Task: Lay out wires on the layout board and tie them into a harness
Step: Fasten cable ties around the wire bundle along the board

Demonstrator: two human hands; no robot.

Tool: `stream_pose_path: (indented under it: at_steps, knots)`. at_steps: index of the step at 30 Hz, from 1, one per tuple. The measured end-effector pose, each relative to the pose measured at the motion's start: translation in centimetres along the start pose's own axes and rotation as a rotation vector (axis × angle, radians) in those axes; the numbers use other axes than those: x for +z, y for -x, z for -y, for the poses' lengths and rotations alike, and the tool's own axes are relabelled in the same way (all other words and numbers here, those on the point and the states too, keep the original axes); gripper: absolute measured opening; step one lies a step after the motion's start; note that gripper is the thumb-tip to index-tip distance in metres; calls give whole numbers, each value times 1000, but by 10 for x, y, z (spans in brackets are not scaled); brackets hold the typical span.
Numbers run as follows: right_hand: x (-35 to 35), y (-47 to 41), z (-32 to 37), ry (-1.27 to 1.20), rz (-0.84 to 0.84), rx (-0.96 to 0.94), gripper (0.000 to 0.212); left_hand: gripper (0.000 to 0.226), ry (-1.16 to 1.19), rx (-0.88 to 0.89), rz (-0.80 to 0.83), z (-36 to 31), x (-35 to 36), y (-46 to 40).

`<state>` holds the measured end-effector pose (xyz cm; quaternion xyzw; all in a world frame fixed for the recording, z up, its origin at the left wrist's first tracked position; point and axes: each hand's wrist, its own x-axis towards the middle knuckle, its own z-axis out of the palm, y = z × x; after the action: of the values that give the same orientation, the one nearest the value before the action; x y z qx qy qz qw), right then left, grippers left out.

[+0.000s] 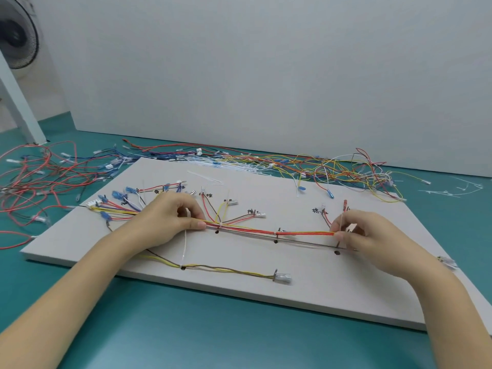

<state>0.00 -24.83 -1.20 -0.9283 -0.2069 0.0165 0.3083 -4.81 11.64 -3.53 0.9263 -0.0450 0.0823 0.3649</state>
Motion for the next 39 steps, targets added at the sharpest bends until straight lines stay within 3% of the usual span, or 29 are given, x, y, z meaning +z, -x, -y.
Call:
stream_pose_path:
  at_steps: [7,12,16,21,23,26,31,35,39]
  knots:
    - [2,-2,5,-60,-145,-80,24,12,-5,50,-24,0,2,2]
    - [2,-4,7,-91,-282,-139,15,17,71,52,-122,-3,-2,1]
    - [1,-9,5,-147,-219,-92,18,15,64,47,-157,-6,0,0]
    - [-4,-5,-10,-67,-149,14,47,13,-32,17,-142,-6,-6,3]
    - [-9,-3,-19,-7,-182,71,41,21,-132,12,-124,-4,-9,5]
    - [-20,-2,-34,1,-267,168,24,15,-161,6,-100,-3,-11,6]
    - [-29,-1,-40,-26,-386,241,14,13,-193,29,-157,-5,-9,6]
    - [-27,-14,-33,129,-440,227,15,23,10,48,-198,0,-11,5]
    - [-19,-33,-25,324,-448,189,24,17,-28,86,-334,1,-5,2]
